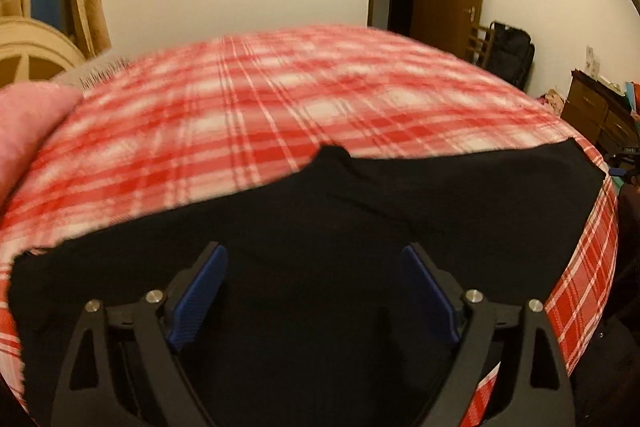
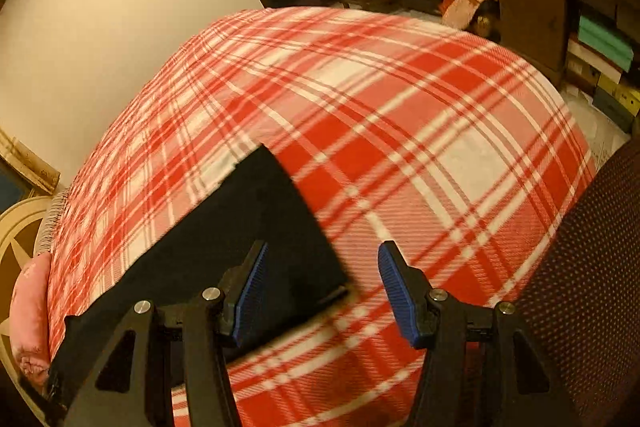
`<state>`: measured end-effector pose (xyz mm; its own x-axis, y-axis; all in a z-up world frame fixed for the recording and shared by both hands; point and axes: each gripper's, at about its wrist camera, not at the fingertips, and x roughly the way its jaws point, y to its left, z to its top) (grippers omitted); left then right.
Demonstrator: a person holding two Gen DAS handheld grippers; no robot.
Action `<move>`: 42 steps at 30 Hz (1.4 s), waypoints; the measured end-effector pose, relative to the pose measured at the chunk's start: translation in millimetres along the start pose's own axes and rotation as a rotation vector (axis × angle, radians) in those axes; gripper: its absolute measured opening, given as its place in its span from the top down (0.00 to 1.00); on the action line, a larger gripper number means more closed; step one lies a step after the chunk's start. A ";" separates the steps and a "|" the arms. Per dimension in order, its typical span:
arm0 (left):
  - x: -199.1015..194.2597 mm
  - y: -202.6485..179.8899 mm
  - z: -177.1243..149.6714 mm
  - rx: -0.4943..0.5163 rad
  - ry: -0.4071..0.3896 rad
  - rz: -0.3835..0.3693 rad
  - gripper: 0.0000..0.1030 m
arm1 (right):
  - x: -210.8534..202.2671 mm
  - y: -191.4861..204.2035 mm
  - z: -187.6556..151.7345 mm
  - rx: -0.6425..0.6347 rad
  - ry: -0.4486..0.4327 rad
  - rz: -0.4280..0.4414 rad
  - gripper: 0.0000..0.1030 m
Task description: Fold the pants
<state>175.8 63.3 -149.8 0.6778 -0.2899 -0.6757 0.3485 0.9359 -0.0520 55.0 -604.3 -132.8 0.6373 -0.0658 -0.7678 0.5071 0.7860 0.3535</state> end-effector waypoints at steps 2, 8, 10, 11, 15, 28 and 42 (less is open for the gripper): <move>12.6 -4.3 -3.0 -0.003 0.056 0.024 0.11 | 3.7 -3.4 -4.2 0.006 0.010 0.019 0.44; 22.3 -16.7 -8.9 0.029 0.129 0.081 0.08 | 22.9 -5.9 -9.8 0.017 0.076 0.082 0.44; 20.5 -18.0 -5.7 0.011 0.143 0.081 0.08 | 24.7 -5.6 -11.0 0.018 0.074 0.083 0.44; 15.4 -18.1 -4.3 0.000 0.134 0.069 0.08 | 23.9 -5.6 -11.3 0.021 0.070 0.083 0.44; 2.2 -25.0 -0.6 -0.001 0.101 0.054 0.08 | 19.2 -12.4 -10.9 0.052 0.050 0.069 0.44; 15.7 -36.2 9.0 -0.004 0.097 0.045 0.08 | 31.4 -6.5 -7.4 0.077 0.081 0.142 0.48; 40.2 -29.8 3.0 -0.009 0.170 0.108 0.02 | 34.5 -10.7 -11.1 0.088 0.068 0.166 0.66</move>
<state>194.6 23.2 -173.2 0.5916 -0.1503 -0.7921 0.2731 0.9618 0.0214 65.1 -608.1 -168.9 0.6770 0.1046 -0.7285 0.4489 0.7258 0.5214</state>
